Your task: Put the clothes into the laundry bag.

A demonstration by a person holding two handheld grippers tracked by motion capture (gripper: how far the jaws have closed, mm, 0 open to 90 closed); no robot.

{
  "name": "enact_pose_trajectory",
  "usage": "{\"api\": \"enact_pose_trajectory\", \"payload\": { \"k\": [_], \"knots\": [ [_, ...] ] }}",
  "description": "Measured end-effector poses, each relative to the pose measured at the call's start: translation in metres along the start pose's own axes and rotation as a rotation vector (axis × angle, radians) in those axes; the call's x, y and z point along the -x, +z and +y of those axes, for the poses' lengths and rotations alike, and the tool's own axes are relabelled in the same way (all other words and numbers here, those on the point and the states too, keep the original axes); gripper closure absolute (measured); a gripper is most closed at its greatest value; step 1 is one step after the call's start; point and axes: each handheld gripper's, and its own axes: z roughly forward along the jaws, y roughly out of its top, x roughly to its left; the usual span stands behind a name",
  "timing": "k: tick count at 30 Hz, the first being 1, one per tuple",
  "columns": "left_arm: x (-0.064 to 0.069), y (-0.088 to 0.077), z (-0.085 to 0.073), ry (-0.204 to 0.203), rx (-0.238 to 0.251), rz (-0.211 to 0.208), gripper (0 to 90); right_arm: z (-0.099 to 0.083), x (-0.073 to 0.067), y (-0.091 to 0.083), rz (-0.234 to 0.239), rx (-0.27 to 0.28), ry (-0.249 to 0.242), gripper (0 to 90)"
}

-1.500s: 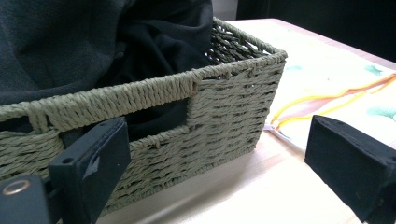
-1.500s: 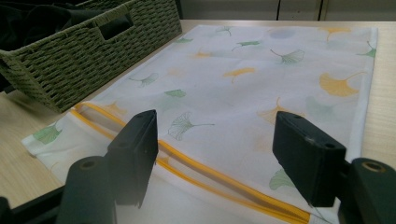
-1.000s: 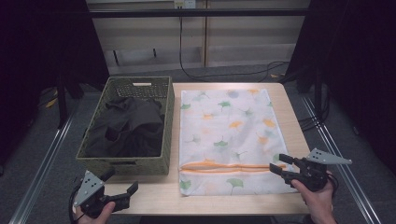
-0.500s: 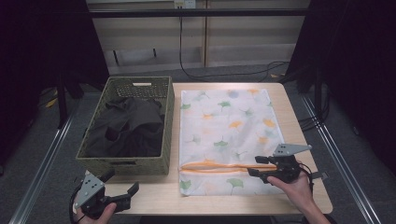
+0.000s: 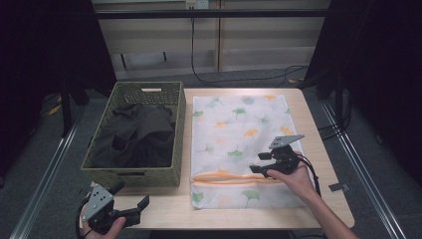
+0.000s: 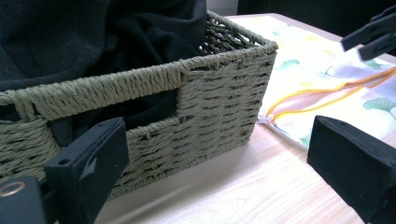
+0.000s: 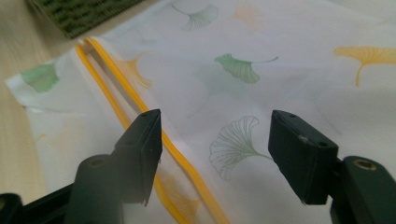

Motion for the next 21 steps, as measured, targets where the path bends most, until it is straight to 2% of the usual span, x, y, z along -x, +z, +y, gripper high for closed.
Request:
{"api": "enact_pose_trajectory", "payload": {
  "k": [1,2,4,6,7,14,16,17,18,21],
  "knots": [
    [0.000,0.000,0.001,0.006,0.002,0.002,5.2,-0.004,0.001,0.009,-0.003,-0.028,-0.007,32.7],
    [0.001,0.000,0.001,0.007,0.003,0.005,5.1,-0.006,0.002,0.014,0.006,-0.038,0.001,29.7],
    [0.001,0.000,0.001,0.015,0.001,0.003,5.1,-0.008,-0.001,0.021,-0.006,-0.067,0.003,26.7],
    [0.001,0.000,0.001,0.016,0.001,0.002,5.2,-0.009,-0.003,0.024,-0.014,-0.077,-0.010,24.5],
    [0.001,0.001,0.001,0.016,0.001,0.003,5.2,-0.009,-0.005,0.029,-0.022,-0.083,-0.010,19.3],
    [0.000,0.000,0.001,0.020,0.003,0.004,5.2,-0.013,-0.008,0.038,-0.065,-0.115,-0.041,18.0],
    [0.000,0.000,0.002,0.027,-0.003,0.002,5.2,-0.014,-0.007,0.039,-0.055,-0.123,-0.046,18.3],
    [-0.001,0.000,0.002,0.031,-0.002,0.006,5.2,-0.016,-0.009,0.042,-0.083,-0.140,-0.072,18.5],
    [-0.001,0.000,0.002,0.035,-0.004,0.003,5.2,-0.016,-0.010,0.042,-0.090,-0.139,-0.083,19.0],
    [0.001,0.001,0.002,0.050,-0.011,0.001,5.2,-0.016,-0.010,0.042,-0.092,-0.142,-0.083,22.2]
  ]
}}
